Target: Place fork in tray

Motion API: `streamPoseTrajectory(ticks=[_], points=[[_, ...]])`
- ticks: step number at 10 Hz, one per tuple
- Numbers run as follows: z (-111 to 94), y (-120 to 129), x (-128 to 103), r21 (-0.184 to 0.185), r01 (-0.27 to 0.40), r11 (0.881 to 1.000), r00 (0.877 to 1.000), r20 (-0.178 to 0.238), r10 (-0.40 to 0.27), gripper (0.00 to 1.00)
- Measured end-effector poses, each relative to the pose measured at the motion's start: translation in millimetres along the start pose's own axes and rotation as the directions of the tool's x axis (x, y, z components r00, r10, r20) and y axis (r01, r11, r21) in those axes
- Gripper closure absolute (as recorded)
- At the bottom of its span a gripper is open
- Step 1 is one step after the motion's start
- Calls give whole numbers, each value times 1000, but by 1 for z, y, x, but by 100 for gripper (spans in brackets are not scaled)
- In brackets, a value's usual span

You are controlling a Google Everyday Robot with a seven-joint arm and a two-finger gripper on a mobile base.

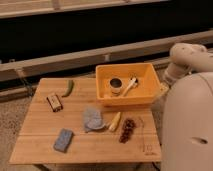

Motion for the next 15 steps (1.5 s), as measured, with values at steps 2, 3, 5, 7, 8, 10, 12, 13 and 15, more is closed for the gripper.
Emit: streamPoseTrajectory(ticks=[2, 3, 5, 7, 8, 10, 12, 13, 15], points=[[-2, 4, 29, -17, 56, 998, 998, -6, -56, 20], [-2, 11, 35, -14, 84, 996, 996, -16, -85, 20], [2, 34, 36, -7, 128, 992, 991, -34, -128, 20], [13, 60, 16, -7, 158, 987, 987, -36, -158, 20], [21, 72, 3, -8, 162, 987, 986, -31, -162, 20], [46, 90, -7, -18, 122, 992, 992, -17, -122, 20], [66, 99, -6, -47, 70, 996, 998, 1, -70, 20], [73, 104, -3, -68, 45, 997, 999, 7, -45, 20], [80, 111, 3, -93, 13, 996, 1000, 6, -13, 20]])
